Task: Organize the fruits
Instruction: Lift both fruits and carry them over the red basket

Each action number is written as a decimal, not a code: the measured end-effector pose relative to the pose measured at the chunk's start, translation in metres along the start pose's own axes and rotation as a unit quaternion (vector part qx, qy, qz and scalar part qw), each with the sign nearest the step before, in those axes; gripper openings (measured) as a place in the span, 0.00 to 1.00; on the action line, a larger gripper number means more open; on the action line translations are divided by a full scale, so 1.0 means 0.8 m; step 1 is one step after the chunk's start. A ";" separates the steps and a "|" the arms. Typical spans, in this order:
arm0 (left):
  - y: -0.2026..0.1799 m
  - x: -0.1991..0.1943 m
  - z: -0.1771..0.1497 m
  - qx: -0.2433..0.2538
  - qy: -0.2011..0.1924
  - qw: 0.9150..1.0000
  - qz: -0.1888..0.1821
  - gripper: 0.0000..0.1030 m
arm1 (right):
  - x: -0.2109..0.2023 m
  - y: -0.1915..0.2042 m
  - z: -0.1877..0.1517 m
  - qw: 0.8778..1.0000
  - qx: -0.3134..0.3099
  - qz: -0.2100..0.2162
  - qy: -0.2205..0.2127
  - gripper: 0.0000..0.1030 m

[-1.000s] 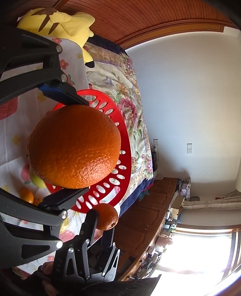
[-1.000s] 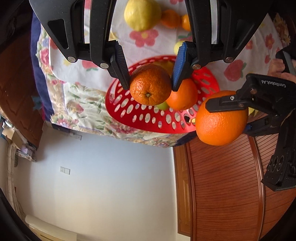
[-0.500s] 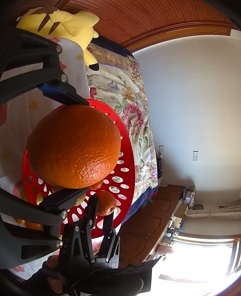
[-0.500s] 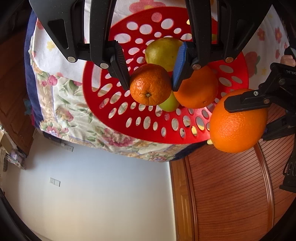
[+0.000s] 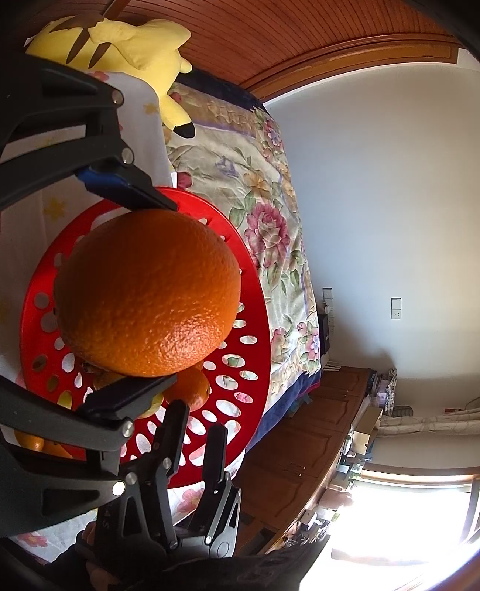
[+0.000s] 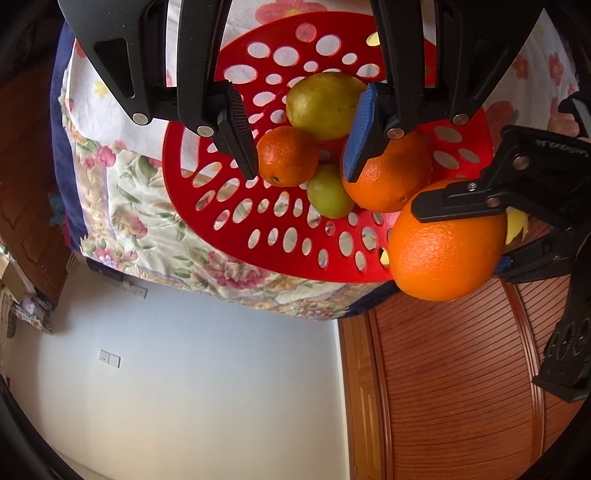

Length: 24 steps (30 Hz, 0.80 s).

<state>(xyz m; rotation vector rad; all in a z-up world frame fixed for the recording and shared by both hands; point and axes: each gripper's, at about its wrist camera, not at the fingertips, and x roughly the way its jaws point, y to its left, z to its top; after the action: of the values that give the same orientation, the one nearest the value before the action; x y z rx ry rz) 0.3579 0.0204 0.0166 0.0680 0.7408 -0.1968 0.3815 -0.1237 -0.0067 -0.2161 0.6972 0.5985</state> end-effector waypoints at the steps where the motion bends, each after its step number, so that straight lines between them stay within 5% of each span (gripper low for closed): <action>1: 0.000 0.001 0.001 0.000 0.001 1.000 0.000 0.79 | -0.002 0.000 -0.001 1.000 0.000 -0.002 -0.002 0.47; 18: -0.027 0.029 0.049 0.022 0.014 1.000 -0.006 0.79 | -0.024 -0.012 -0.013 0.999 -0.002 -0.023 -0.027 0.48; 24: -0.039 0.056 0.053 0.028 0.051 0.998 -0.007 0.79 | -0.038 -0.028 -0.020 0.999 0.010 -0.032 -0.032 0.48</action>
<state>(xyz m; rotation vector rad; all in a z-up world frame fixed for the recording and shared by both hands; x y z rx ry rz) 0.4121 -0.0227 0.0175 0.1262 0.8367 -0.2295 0.3674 -0.1616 0.0010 -0.1987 0.6316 0.5354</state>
